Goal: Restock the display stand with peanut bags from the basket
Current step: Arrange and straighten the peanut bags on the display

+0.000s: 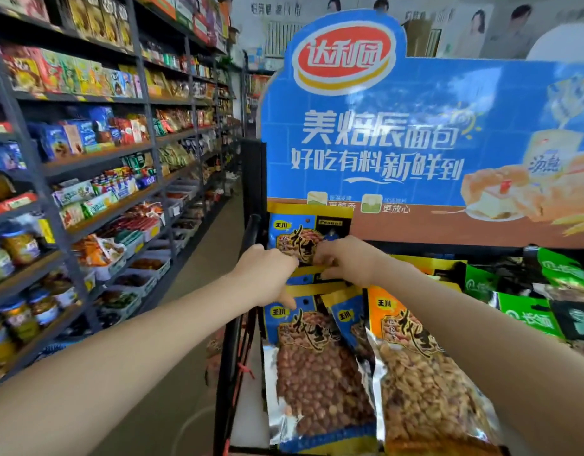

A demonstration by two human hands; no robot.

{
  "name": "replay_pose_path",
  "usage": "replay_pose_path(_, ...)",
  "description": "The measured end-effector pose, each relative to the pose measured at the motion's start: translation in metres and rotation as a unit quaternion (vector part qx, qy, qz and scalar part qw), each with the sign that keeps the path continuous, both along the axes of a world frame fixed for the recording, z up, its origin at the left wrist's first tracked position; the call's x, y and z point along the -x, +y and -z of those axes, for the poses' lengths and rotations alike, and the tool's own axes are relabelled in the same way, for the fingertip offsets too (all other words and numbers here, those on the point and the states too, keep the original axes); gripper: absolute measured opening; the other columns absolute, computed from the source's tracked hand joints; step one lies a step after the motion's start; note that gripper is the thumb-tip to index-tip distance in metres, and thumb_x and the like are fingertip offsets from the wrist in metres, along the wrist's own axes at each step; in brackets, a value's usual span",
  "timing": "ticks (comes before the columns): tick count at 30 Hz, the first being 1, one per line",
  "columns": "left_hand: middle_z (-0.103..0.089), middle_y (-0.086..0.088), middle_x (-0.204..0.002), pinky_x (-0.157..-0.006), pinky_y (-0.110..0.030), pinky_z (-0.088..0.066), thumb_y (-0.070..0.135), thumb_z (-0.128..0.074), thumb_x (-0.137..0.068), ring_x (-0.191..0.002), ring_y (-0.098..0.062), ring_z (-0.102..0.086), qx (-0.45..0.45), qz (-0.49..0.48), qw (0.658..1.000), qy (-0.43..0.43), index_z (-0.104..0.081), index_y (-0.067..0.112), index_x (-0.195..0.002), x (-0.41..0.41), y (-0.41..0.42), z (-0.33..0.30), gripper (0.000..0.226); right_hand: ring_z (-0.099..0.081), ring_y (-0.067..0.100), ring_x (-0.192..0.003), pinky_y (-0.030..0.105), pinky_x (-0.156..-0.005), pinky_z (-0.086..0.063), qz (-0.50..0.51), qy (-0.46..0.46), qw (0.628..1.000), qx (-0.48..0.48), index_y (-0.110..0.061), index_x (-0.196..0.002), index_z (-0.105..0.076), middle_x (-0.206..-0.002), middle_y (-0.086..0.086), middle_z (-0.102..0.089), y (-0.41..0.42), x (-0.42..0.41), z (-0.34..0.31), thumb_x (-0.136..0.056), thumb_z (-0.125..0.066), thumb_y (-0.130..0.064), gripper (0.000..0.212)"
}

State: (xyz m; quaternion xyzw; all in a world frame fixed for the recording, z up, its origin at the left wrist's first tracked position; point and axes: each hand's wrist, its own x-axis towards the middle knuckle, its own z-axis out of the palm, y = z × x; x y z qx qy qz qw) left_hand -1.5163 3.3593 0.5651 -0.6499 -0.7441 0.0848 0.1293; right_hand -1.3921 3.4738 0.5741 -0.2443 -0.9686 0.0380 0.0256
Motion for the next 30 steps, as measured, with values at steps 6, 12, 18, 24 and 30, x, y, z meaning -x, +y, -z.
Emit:
replay_pose_path(6,-0.044,0.002,-0.065,-0.05,-0.03,-0.034,0.038,-0.071,-0.078,-0.066,-0.023,-0.051,-0.046,-0.006,0.994,-0.097,-0.04,0.014,-0.068,0.005,-0.004,-0.01,0.04,-0.058,0.031,-0.105,0.035,-0.068,-0.044,0.055,0.025,0.995,-0.076,-0.019,-0.113,-0.058,-0.115,0.008,-0.062,-0.005,0.007,-0.016,-0.092,-0.052,-0.028,0.024)
replay_pose_path(12,-0.063,-0.007,-0.087,-0.064,-0.032,-0.033,0.031,-0.061,-0.087,-0.086,-0.03,-0.061,-0.227,0.045,0.973,-0.007,-0.05,0.011,-0.096,0.023,0.004,-0.036,0.025,-0.059,0.034,-0.086,0.042,-0.069,-0.052,0.079,0.222,0.968,-0.086,-0.012,-0.098,-0.061,-0.087,0.01,-0.059,0.001,0.008,-0.053,-0.09,-0.056,-0.022,0.014)
replay_pose_path(18,-0.064,-0.007,-0.104,-0.075,-0.035,-0.039,0.024,-0.06,-0.088,-0.096,-0.028,-0.059,-0.202,0.052,0.978,-0.028,-0.043,0.013,-0.124,0.026,0.006,-0.011,0.041,-0.057,0.03,-0.095,0.035,-0.076,-0.045,0.07,0.216,0.973,-0.031,-0.011,-0.112,-0.055,-0.104,0.014,-0.06,0.016,-0.01,-0.029,-0.087,-0.061,-0.018,0.026)
replay_pose_path(24,-0.061,-0.014,-0.11,-0.079,-0.043,-0.049,0.008,-0.081,-0.059,-0.106,-0.033,-0.052,-0.333,0.109,0.935,0.059,-0.059,0.008,-0.112,0.013,0.006,0.01,0.057,-0.057,0.019,-0.078,0.036,-0.069,-0.049,-0.004,0.134,0.991,-0.015,-0.011,-0.095,-0.059,-0.084,-0.001,-0.058,0.009,-0.05,-0.003,-0.087,-0.058,-0.038,0.029)
replay_pose_path(30,-0.045,-0.008,-0.125,-0.086,-0.036,-0.045,0.034,-0.048,-0.094,-0.115,-0.026,-0.043,-0.11,0.082,0.989,-0.061,-0.045,0.01,-0.128,-0.052,0.011,0.048,0.042,-0.057,0.013,-0.092,0.029,-0.083,-0.04,0.022,-0.071,0.995,0.071,-0.01,-0.108,-0.058,-0.098,-0.005,-0.058,0.032,-0.087,0.009,-0.094,-0.049,-0.023,0.021)
